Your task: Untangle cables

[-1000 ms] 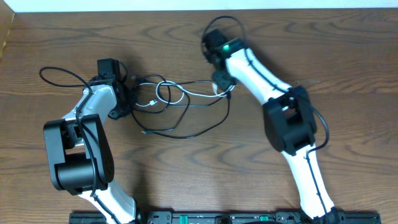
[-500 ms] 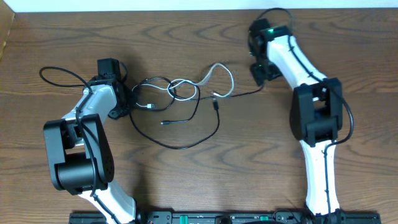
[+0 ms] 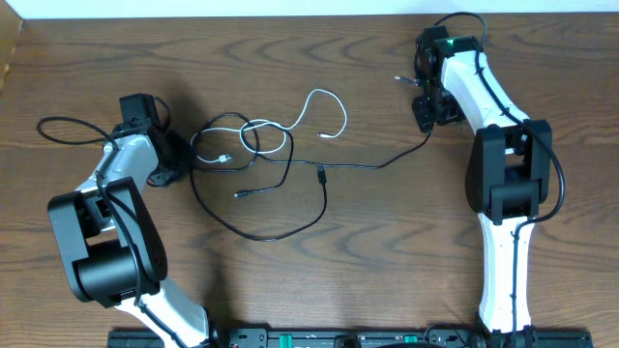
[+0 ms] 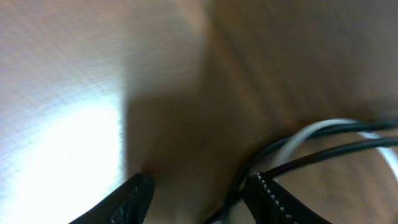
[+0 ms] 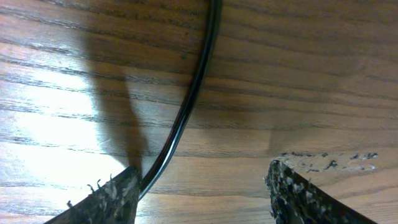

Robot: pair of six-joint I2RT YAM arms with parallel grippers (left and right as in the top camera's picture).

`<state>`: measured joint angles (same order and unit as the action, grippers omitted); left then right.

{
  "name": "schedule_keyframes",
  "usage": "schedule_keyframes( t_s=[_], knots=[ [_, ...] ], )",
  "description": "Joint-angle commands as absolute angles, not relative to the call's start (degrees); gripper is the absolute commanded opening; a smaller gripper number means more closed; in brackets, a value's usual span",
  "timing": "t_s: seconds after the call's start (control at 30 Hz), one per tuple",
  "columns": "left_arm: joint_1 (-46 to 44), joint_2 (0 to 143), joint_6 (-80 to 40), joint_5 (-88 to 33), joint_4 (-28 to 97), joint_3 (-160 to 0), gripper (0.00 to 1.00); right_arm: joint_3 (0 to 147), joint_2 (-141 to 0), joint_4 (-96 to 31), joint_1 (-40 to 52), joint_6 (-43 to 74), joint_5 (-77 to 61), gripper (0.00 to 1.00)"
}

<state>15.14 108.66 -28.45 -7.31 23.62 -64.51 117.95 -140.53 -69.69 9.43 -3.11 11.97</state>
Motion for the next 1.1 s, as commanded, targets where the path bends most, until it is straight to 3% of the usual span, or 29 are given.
schedule_keyframes(
  t_s=[0.0, 0.27, 0.57, 1.07],
  knots=[
    [14.37, 113.45, -22.06, -22.15, 22.46, -61.98, 0.53, 114.32, -148.07, -70.00, 9.78, -1.93, 9.06, 0.63],
    [13.80, 113.45, -22.04, -23.57, 21.65, -62.00, 0.53, 121.84, -141.82, -75.26, 13.19, -4.40, 3.27, 0.63],
    [9.52, 113.45, -21.82, -23.38, 19.97, -62.00, 0.45, 123.85, -135.20, -69.32, 22.15, -19.81, -20.64, 0.64],
    [7.79, 113.45, -21.82, -23.31, 18.72, -62.00, 0.45, 122.80, -135.68, -48.62, 33.43, -14.79, -15.88, 0.62]
  ],
)
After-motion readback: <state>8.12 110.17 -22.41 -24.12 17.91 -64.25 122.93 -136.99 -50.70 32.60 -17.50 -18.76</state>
